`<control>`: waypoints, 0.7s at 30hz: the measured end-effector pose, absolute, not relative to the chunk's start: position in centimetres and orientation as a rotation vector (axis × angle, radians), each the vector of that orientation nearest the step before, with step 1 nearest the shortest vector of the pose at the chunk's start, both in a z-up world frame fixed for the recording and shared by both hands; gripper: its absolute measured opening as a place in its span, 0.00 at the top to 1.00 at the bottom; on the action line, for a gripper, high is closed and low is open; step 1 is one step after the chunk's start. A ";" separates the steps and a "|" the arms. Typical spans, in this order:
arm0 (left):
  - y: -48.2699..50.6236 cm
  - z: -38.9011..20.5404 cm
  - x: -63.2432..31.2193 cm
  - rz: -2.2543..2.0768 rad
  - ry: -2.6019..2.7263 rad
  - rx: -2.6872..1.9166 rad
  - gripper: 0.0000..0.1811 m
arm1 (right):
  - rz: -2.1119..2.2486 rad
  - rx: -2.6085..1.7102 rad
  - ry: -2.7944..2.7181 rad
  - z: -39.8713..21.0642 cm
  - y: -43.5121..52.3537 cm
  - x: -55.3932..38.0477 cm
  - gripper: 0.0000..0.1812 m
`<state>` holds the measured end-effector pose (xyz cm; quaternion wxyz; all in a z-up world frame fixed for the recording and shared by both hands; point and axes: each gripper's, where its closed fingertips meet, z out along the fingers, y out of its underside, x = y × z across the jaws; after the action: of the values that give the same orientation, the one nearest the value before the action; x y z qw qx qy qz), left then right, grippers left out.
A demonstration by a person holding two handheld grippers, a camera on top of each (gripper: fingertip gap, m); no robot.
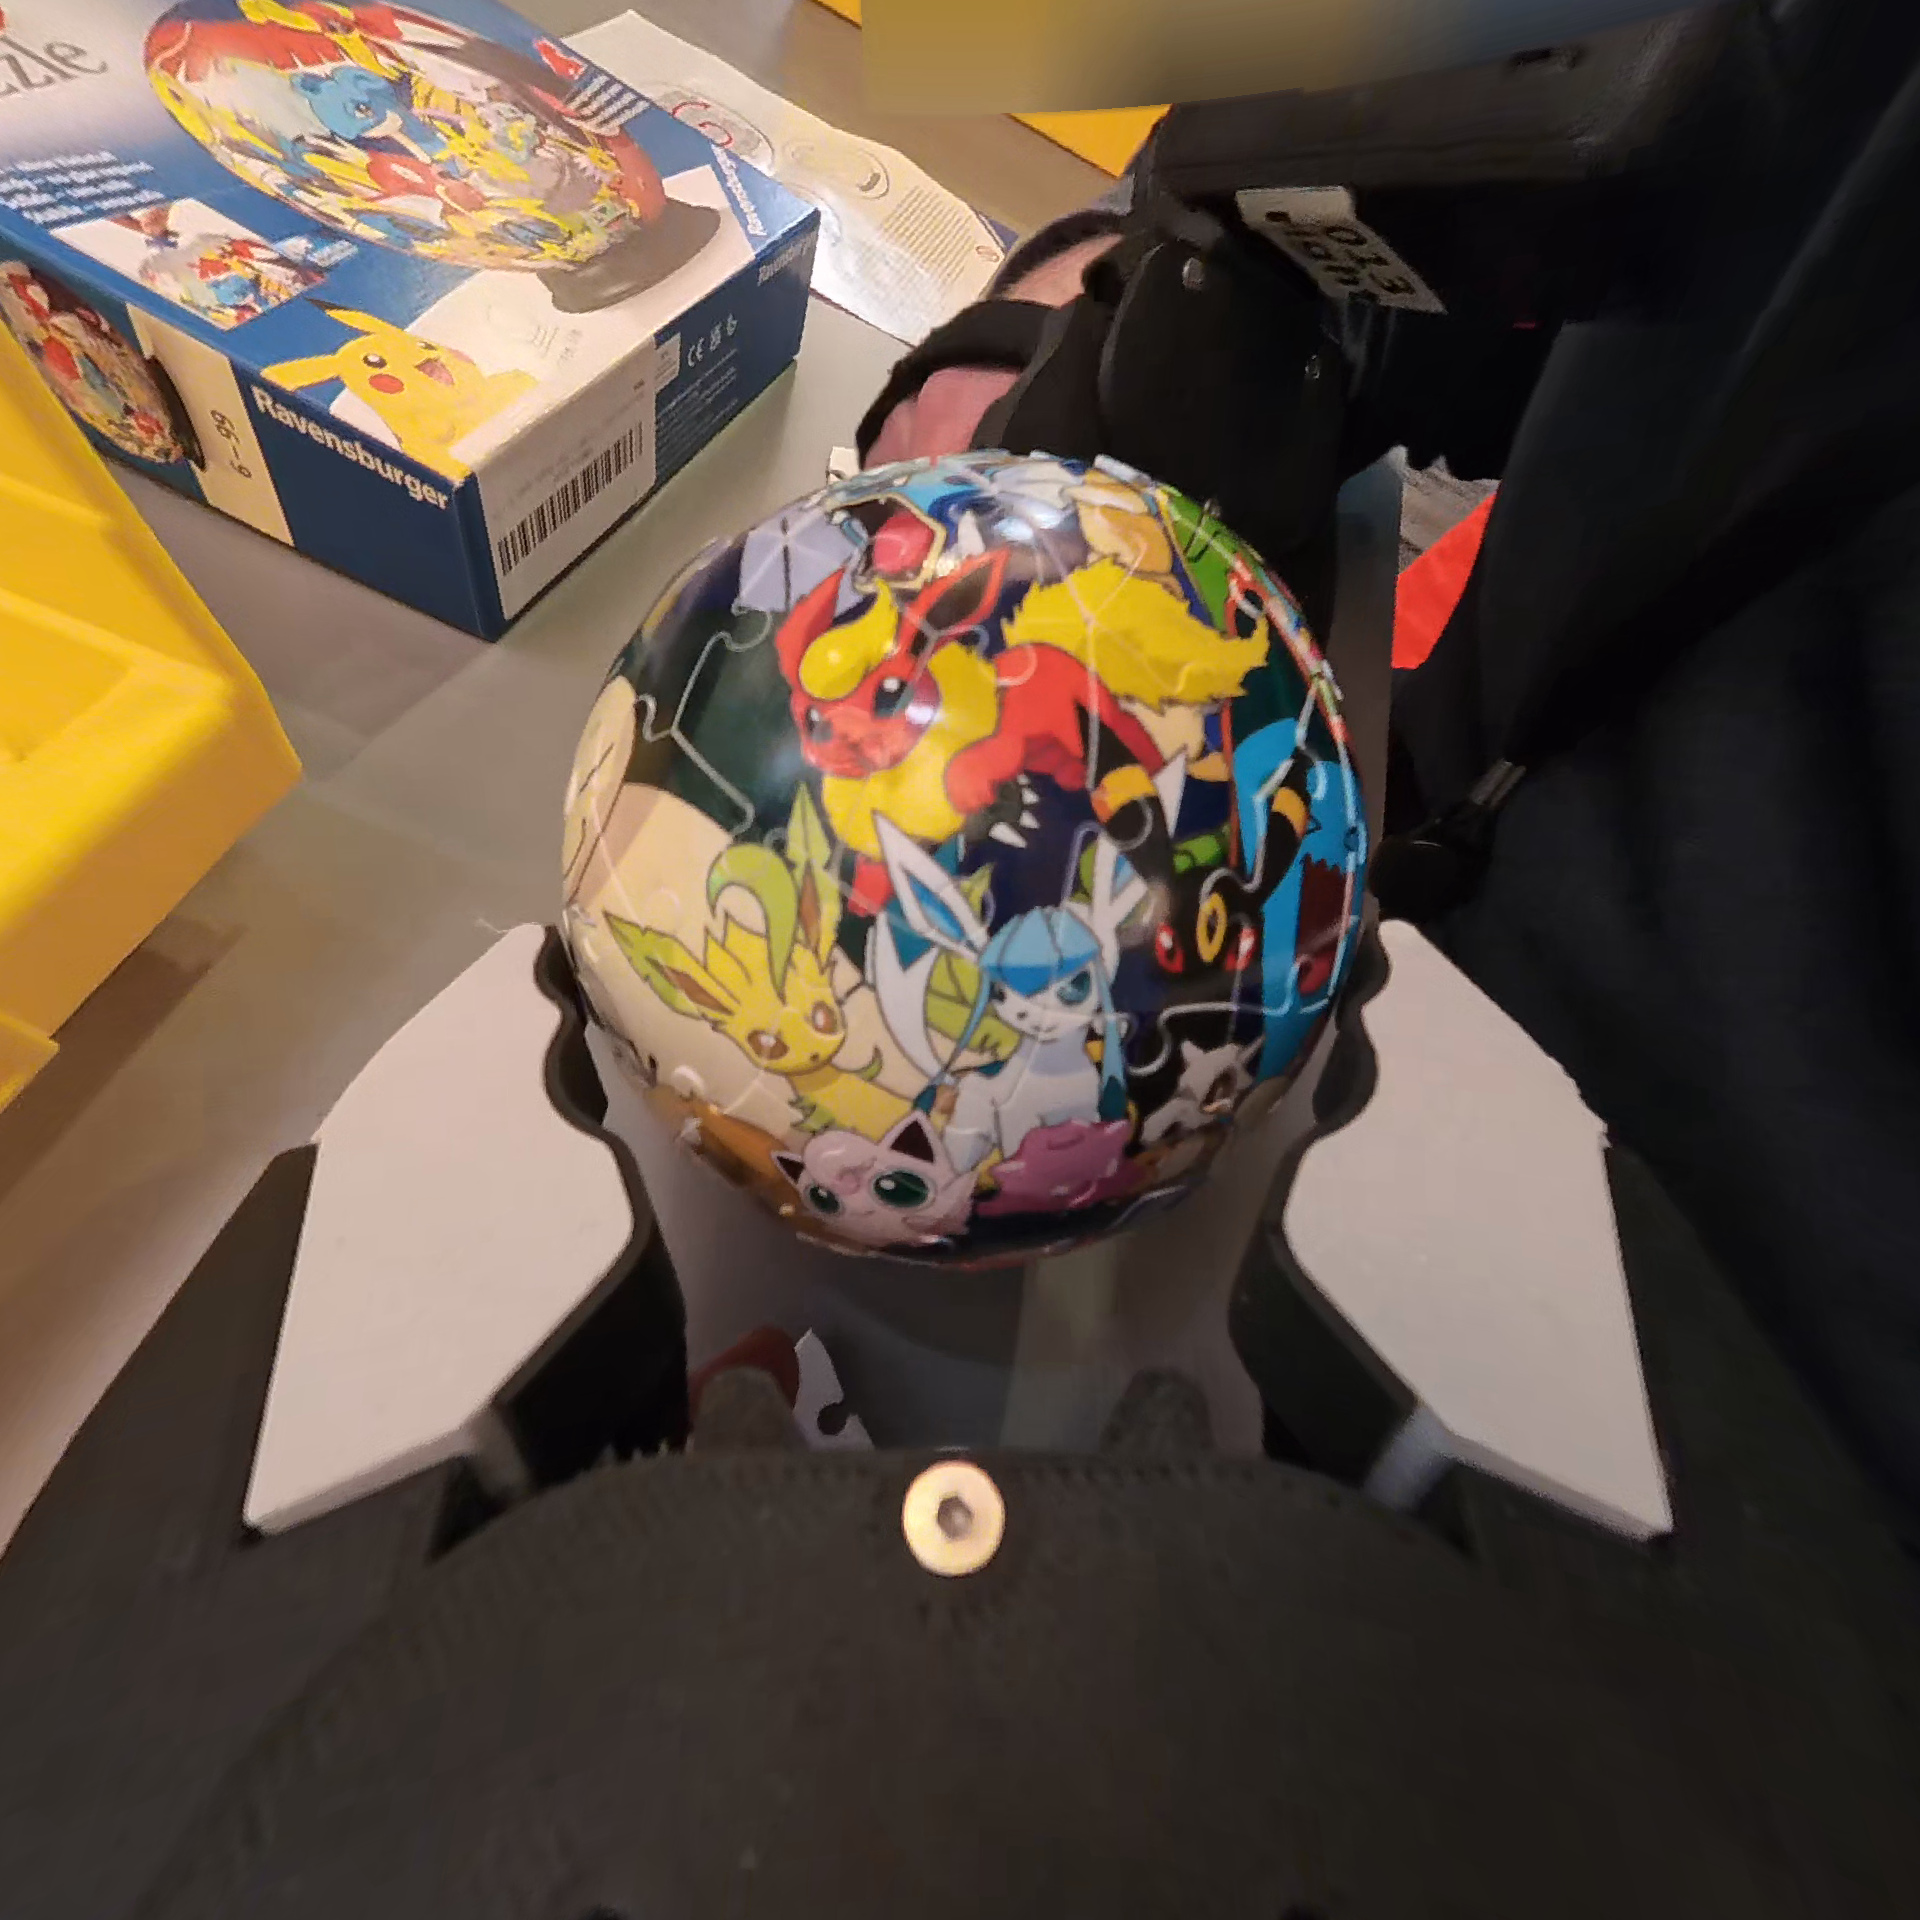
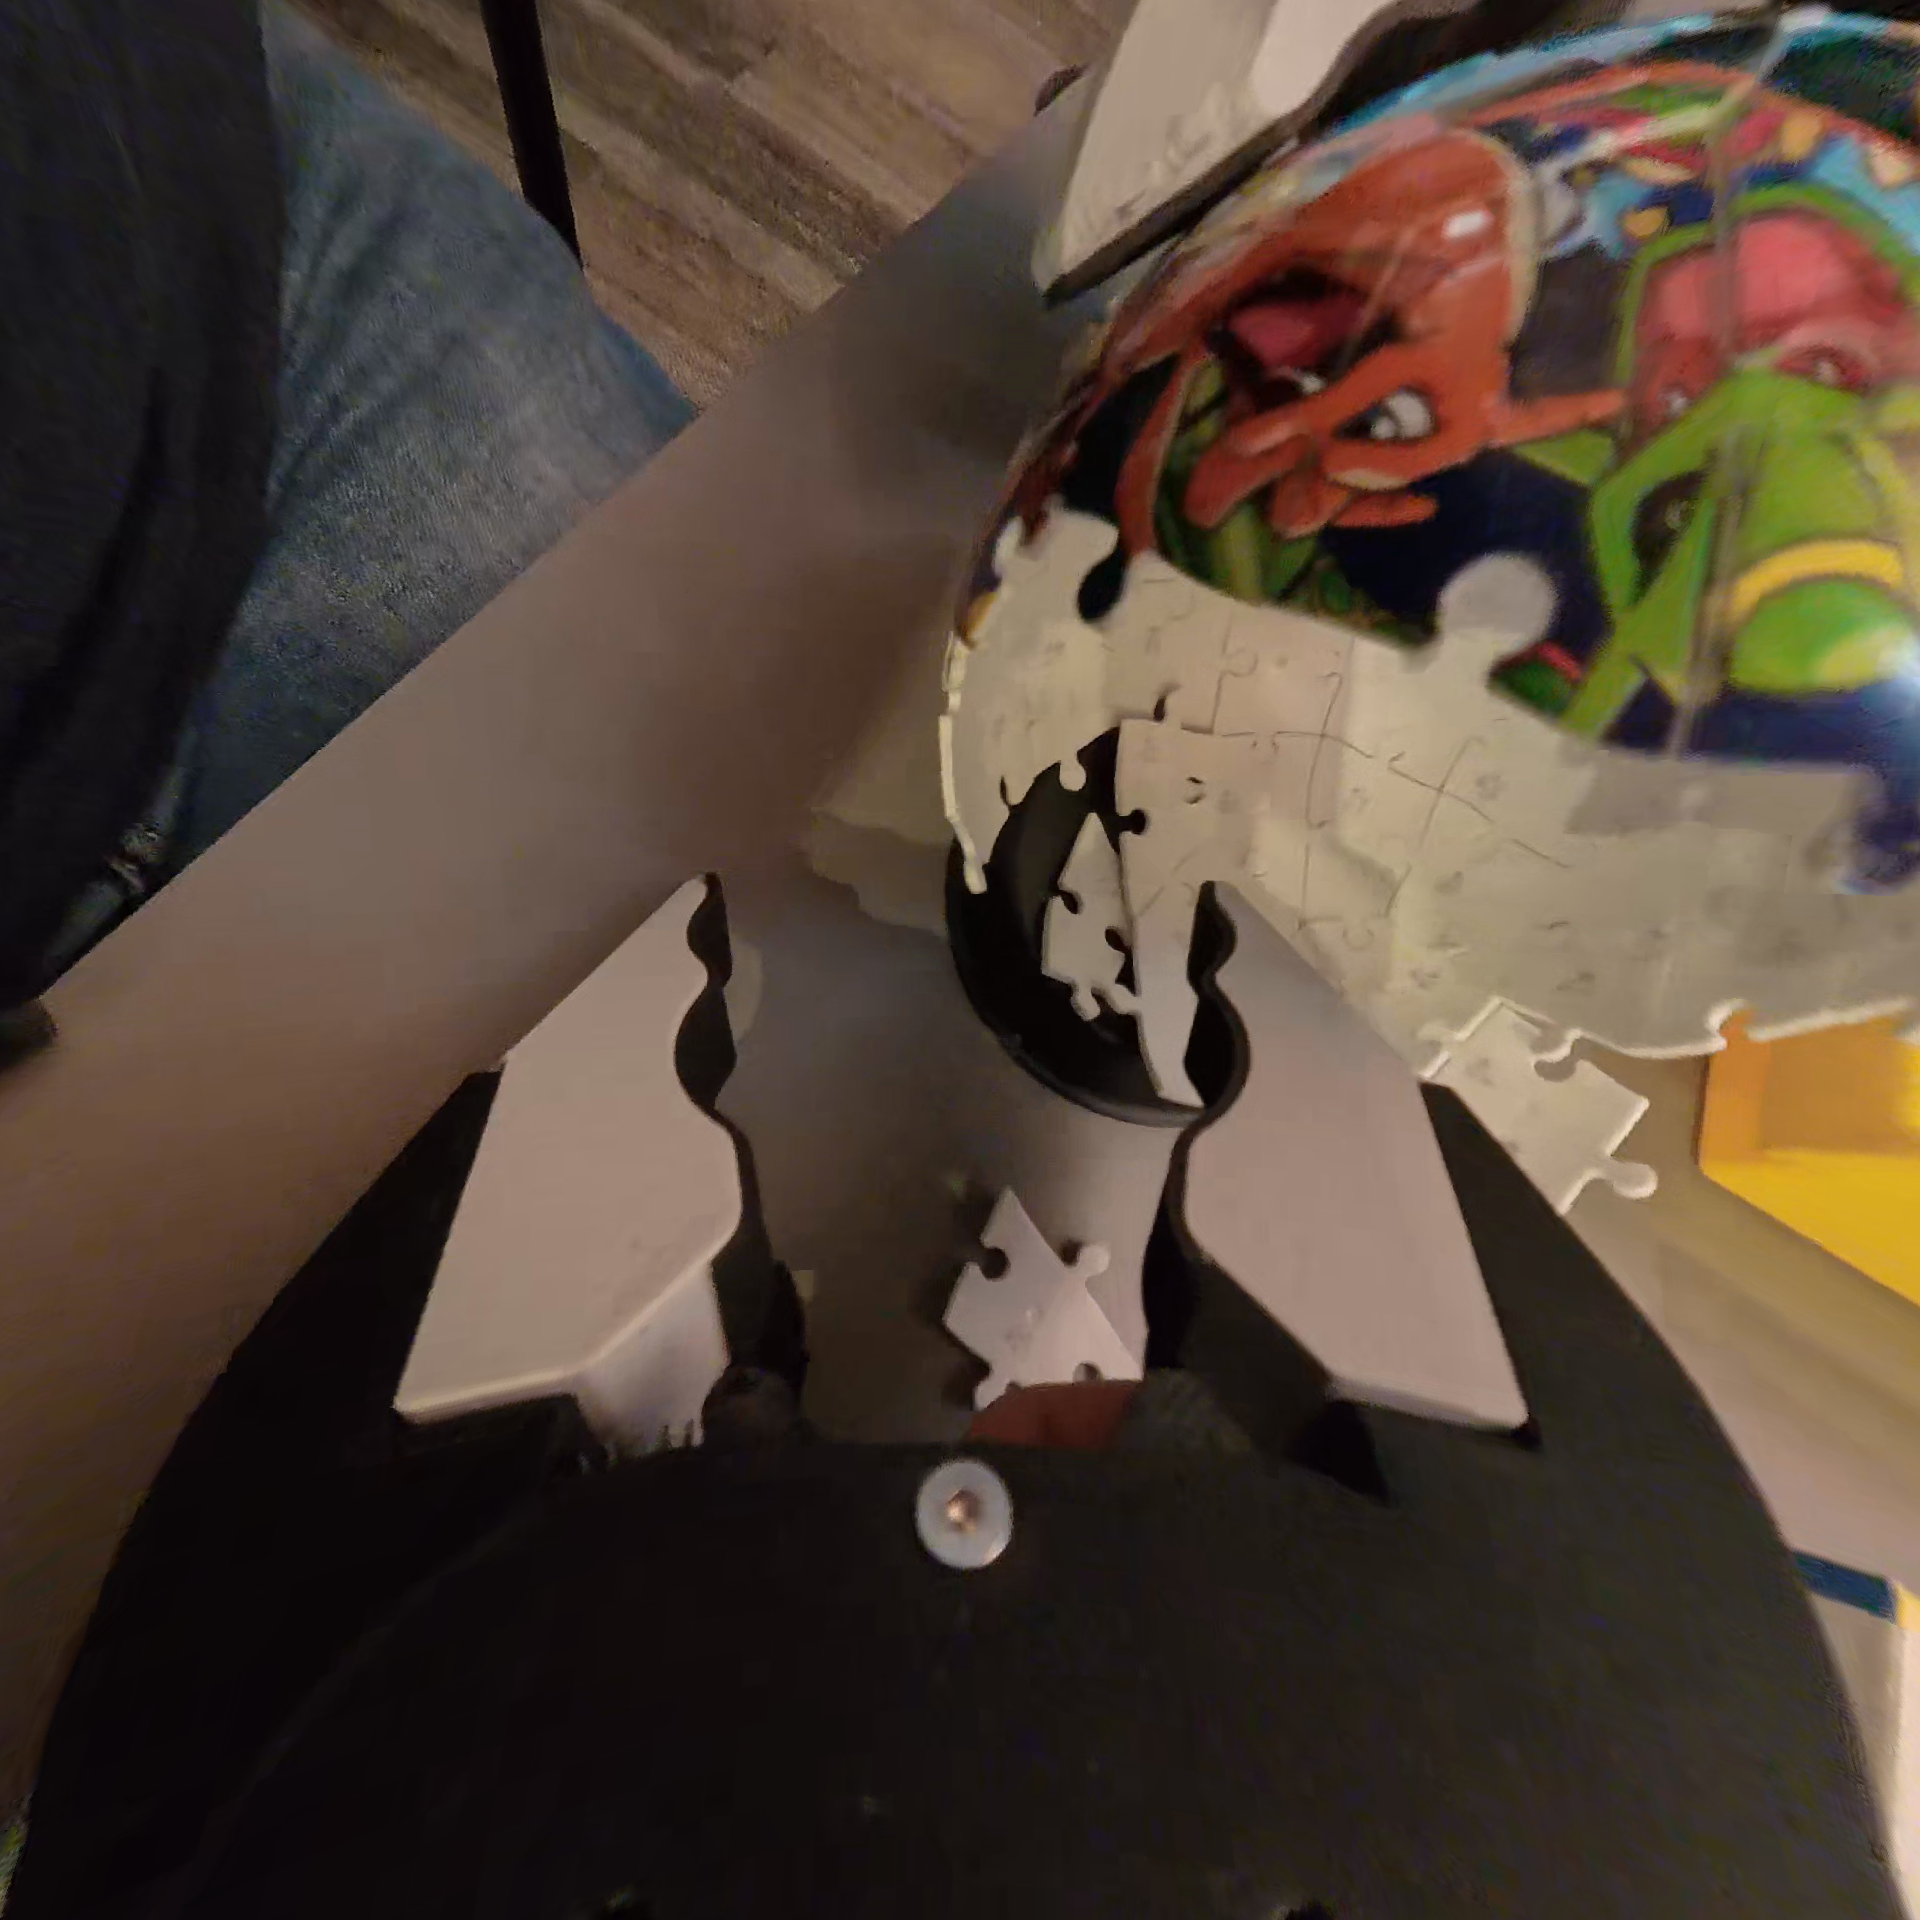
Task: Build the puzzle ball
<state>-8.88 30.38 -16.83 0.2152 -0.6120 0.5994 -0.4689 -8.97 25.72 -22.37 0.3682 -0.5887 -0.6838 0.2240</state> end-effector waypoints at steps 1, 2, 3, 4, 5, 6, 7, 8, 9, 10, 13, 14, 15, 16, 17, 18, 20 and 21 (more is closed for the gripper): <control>30.4 -16.8 -8.9 -1.307 1.663 -1.701 0.26 | 0.576 -1.495 -1.768 -22.3 25.7 -9.1 0.51; 30.4 -16.8 -8.9 -1.312 1.665 -1.702 0.26 | 0.584 -1.487 -1.777 -22.3 25.6 -9.2 0.51; 30.4 -16.8 -9.0 -1.315 1.668 -1.704 0.26 | 0.595 -1.482 -1.790 -22.4 25.5 -9.3 0.51; 30.5 -16.8 -9.0 -1.322 1.667 -1.706 0.26 | 0.606 -1.471 -1.808 -22.4 25.4 -9.4 0.52; 30.5 -16.7 -9.1 -1.339 1.661 -1.705 0.27 | 0.618 -1.455 -1.823 -22.4 25.2 -9.4 0.51; 30.6 -16.6 -9.1 -1.359 1.653 -1.705 0.27 | 0.635 -1.447 -1.837 -22.4 25.1 -9.4 0.50; 30.7 -16.6 -9.2 -1.364 1.650 -1.708 0.27 | 0.644 -1.437 -1.845 -22.4 25.1 -9.3 0.50; 30.8 -16.6 -9.2 -1.363 1.652 -1.708 0.27 | 0.644 -1.424 -1.852 -22.3 25.2 -9.3 0.49; 30.8 -16.6 -9.2 -1.365 1.656 -1.708 0.27 | 0.654 -1.418 -1.860 -22.3 25.1 -9.1 0.47; 30.8 -16.5 -9.2 -1.368 1.657 -1.710 0.27 | 0.669 -1.424 -1.881 -22.4 24.9 -9.0 0.43; 30.6 -16.4 -9.3 -1.356 1.674 -1.713 0.27 | 0.680 -1.423 -1.910 -22.6 24.5 -9.0 0.39; 30.7 -16.3 -9.4 -1.344 1.672 -1.716 0.26 | 0.688 -1.425 -1.920 -22.6 24.4 -9.0 0.38; 30.6 -16.0 -9.5 -1.342 1.664 -1.715 0.26 | 0.697 -1.425 -1.933 -22.7 24.2 -8.9 0.38; 30.5 -15.9 -9.5 -1.336 1.661 -1.717 0.26 | 0.707 -1.424 -1.947 -22.7 24.1 -8.8 0.37; 30.4 -15.9 -9.6 -1.317 1.663 -1.722 0.25 | 0.718 -1.422 -1.961 -22.8 23.9 -8.7 0.36; 30.3 -15.9 -9.5 -1.294 1.657 -1.727 0.25 | 0.723 -1.424 -1.966 -22.9 23.8 -8.6 0.35; 30.2 -15.8 -9.4 -1.256 1.644 -1.726 0.24 | 0.752 -1.422 -1.979 -22.7 23.5 -8.4 0.35; 30.3 -15.8 -9.3 -1.223 1.637 -1.722 0.24 | 0.773 -1.426 -1.971 -22.5 23.3 -8.2 0.35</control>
<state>-9.32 30.33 -15.78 0.2323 -0.6267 0.5959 -0.4451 -8.24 23.34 -22.52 0.2903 -0.5347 -0.7388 0.2899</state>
